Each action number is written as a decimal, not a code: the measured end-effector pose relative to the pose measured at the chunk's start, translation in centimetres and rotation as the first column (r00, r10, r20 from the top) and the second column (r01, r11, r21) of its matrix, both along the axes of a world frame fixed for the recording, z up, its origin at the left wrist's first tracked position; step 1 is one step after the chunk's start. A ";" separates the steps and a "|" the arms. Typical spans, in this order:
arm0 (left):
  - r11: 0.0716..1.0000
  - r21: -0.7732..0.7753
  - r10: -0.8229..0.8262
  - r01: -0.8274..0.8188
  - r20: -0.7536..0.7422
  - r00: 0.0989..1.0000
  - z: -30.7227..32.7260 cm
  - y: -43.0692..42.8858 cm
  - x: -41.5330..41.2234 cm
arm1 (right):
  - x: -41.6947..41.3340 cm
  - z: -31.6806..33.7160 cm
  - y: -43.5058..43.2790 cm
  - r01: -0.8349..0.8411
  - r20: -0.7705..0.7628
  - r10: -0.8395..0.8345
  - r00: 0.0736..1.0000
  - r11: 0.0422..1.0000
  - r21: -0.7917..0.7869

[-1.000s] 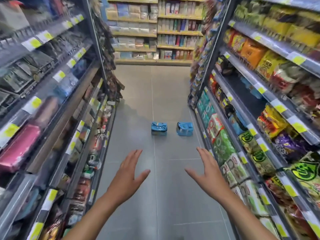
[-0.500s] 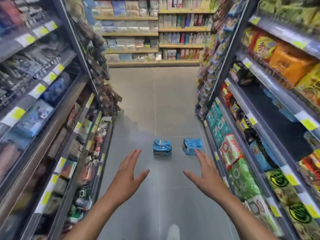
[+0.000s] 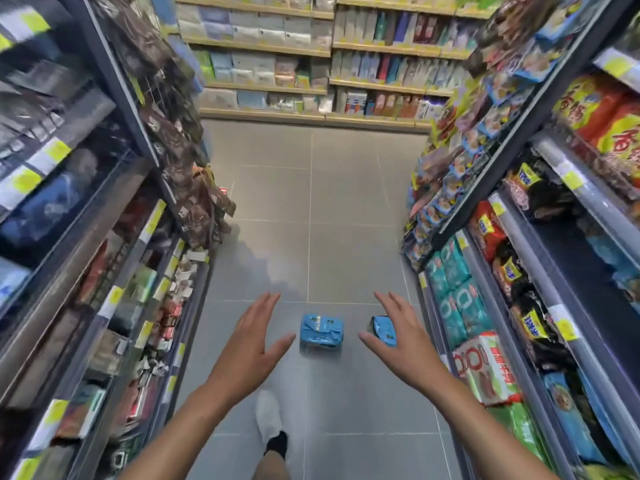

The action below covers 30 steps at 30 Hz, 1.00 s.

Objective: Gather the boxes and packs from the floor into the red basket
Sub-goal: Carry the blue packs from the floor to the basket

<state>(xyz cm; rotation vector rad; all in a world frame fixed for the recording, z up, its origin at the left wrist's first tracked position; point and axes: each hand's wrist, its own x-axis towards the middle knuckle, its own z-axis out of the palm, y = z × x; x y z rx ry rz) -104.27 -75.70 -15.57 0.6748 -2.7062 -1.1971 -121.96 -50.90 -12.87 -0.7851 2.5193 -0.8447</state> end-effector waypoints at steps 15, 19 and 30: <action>0.975 0.049 -0.222 0.217 0.130 0.966 -8.8 -15.1 -23.9 | -19.0 -9.1 -14.0 0.140 0.170 -0.157 0.973 0.984 0.111; 0.979 0.074 -0.202 0.192 0.160 0.966 -15.2 -15.1 -27.4 | -22.3 -16.4 -14.3 0.152 0.240 -0.177 0.954 0.981 0.119; 0.981 0.144 -0.176 0.127 0.408 0.896 -41.3 -13.9 -32.3 | -26.4 -43.5 -14.5 0.196 0.517 -0.293 0.804 0.952 0.234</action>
